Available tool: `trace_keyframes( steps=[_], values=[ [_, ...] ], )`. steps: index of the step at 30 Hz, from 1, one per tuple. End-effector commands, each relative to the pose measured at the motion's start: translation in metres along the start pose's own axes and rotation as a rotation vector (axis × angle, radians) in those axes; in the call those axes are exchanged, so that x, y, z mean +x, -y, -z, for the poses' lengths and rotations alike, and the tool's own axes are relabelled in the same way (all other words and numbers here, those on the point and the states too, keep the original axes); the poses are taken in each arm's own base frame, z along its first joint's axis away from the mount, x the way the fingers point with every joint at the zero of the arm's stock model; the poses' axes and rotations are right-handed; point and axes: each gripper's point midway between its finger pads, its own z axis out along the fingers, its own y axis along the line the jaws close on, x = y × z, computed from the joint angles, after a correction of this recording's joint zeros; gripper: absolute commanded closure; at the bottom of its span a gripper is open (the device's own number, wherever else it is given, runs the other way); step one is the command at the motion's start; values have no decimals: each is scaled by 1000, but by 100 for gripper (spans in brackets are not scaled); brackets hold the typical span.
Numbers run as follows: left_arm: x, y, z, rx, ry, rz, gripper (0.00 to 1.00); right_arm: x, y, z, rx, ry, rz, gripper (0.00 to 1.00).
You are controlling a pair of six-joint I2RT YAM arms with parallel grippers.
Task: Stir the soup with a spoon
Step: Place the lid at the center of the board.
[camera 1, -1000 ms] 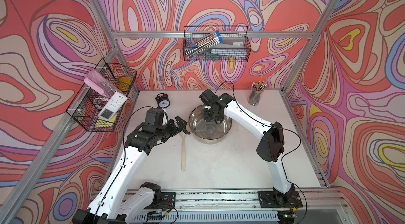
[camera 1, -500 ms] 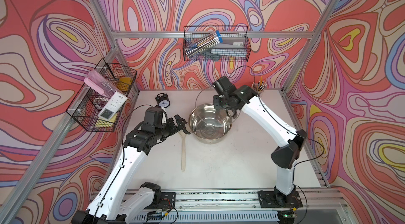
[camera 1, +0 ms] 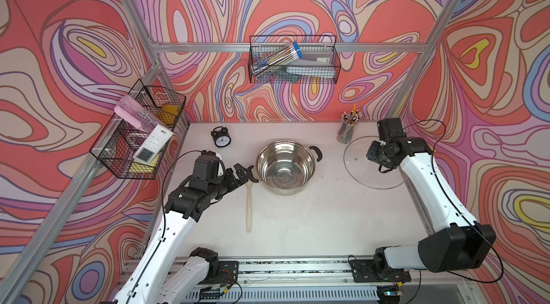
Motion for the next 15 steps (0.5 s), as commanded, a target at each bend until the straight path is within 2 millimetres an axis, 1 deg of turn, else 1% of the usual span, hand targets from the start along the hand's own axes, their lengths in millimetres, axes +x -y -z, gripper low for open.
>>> trace_keyframes(
  steps=[1, 5, 8, 11, 15],
  values=[
    [21, -21, -5, -39, -40, 55, 1, -8, -13, -22, -74, 40, -31, 100],
    [39, -36, -12, -51, -78, 96, 1, 12, -21, -60, -84, -32, -45, 100],
    [52, -46, -18, -61, -112, 106, 1, 24, -26, -82, -95, -69, -53, 100],
    [65, -55, -27, -71, -155, 100, 1, 37, -30, -99, -106, -109, -57, 100],
    [79, -68, -36, -94, -199, 79, 2, 54, -29, -117, -101, -156, -64, 100]
  ],
)
